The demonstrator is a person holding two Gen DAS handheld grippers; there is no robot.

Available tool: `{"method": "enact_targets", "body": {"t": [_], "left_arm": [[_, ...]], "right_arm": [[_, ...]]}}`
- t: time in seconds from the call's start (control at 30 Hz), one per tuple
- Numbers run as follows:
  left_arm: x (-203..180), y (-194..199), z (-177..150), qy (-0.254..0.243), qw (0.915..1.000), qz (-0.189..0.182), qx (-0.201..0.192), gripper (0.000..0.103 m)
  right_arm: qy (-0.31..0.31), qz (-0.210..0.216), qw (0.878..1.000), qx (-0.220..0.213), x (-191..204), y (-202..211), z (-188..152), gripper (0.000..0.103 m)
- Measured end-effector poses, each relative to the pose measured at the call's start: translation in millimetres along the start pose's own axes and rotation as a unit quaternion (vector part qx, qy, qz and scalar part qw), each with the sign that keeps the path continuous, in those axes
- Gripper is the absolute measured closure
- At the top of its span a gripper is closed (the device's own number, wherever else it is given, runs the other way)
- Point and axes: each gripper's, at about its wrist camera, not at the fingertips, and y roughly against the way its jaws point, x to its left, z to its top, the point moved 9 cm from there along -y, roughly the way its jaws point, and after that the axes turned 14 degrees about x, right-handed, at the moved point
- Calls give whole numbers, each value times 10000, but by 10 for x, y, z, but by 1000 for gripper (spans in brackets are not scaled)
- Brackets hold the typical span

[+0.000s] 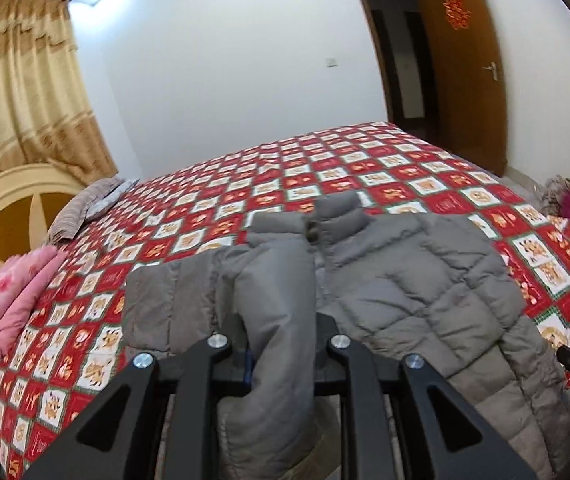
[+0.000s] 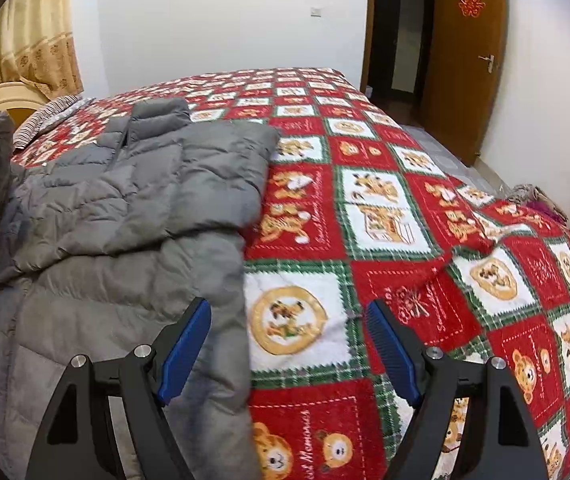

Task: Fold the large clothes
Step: 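Grasp the other grey sleeve with the left gripper and lift it, then lay the sleeve across the jacket body and open the left gripper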

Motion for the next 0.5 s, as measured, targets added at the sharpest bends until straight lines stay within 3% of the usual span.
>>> {"method": "enact_targets", "body": {"t": [0.07, 0.17, 0.2, 0.37, 0.5], "left_arm": [[-110, 17, 2, -65, 10000, -6, 7, 71], [-285, 99, 3, -228, 9996, -3, -145, 30], [-314, 155, -3, -274, 9994, 7, -233, 23], [-352, 365, -22, -433, 9976, -105, -530, 5], [-53, 425, -70, -279, 9974, 47, -664, 0]], "right_arm": [[-92, -144, 9998, 47, -61, -58, -5, 23], [-238, -156, 9995, 143, -128, -131, -21, 23], [-254, -163, 9994, 171, -138, -149, -26, 23], [-294, -238, 9989, 261, -173, -190, -49, 23], [-381, -52, 9990, 222, -127, -93, -22, 23]]}}
